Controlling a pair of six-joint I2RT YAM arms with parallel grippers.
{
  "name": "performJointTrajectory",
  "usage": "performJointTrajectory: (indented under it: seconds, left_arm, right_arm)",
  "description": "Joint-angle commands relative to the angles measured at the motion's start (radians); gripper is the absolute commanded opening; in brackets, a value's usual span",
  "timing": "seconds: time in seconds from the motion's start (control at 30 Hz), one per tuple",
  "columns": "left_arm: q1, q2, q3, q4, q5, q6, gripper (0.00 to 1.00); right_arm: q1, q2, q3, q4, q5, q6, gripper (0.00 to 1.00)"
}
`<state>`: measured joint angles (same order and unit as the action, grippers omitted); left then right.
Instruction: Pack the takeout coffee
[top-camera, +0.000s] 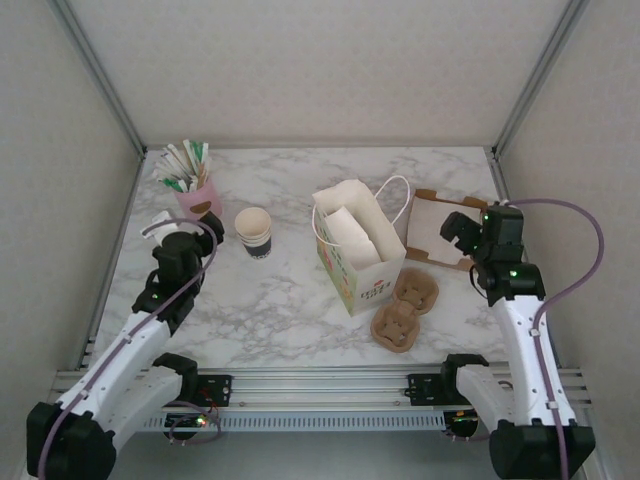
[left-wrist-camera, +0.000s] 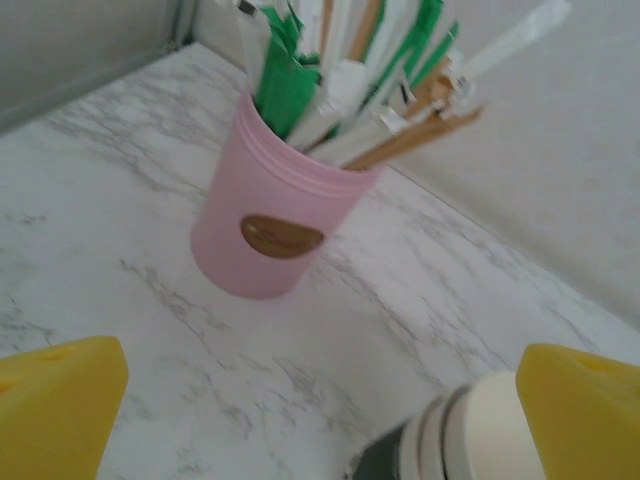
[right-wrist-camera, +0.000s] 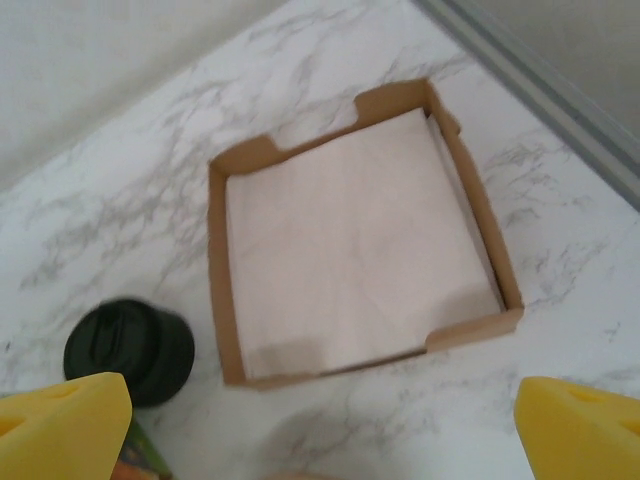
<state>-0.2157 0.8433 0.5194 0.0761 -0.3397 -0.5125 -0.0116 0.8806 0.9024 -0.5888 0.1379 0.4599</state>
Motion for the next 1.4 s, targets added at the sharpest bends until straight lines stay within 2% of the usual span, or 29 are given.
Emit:
performJointTrajectory:
  seconds: [0.0,0.17,0.37,0.47,0.73,0.83,0.97,1.17,1.27,1.37]
  left_arm:
    - [0.065,0.036,-0.028,0.139,0.006,0.094,1.00]
    - [0.177,0.103,-0.069,0.247,-0.010,0.160,1.00]
    - [0.237,0.166,-0.128,0.419,-0.101,0.231,1.00]
    - [0.246,0.202,-0.174,0.548,-0.027,0.316,1.00]
    - [0.246,0.400,-0.208,0.756,0.034,0.325,1.00]
    - [0.247,0.472,-0.226,0.860,0.055,0.330,1.00]
    - [0.246,0.546,-0.235,0.952,0.048,0.357,1.00]
    - [0.244,0.557,-0.231,0.969,0.095,0.389,1.00]
    - [0.239,0.559,-0.260,1.032,0.128,0.420,1.00]
    - [0.236,0.580,-0.272,1.080,0.125,0.428,1.00]
  right_arm:
    - [-0.081,-0.012,-0.123,0.245,-0.048,-0.003,0.99]
    - [-0.134,-0.010,-0.310,0.522,0.077,-0.047,0.99]
    - [-0.135,0.016,-0.563,0.886,0.146,-0.108,0.99]
    - [-0.136,0.055,-0.615,0.982,0.161,-0.121,0.99]
    - [-0.135,0.203,-0.682,1.214,0.166,-0.158,0.99]
    - [-0.134,0.282,-0.680,1.289,0.154,-0.173,0.99]
    - [-0.114,0.337,-0.658,1.304,0.150,-0.214,0.99]
    - [-0.038,0.366,-0.622,1.294,0.139,-0.308,0.99]
    - [0.014,0.388,-0.599,1.286,0.124,-0.372,0.99]
    - [0.038,0.425,-0.596,1.341,0.041,-0.379,0.99]
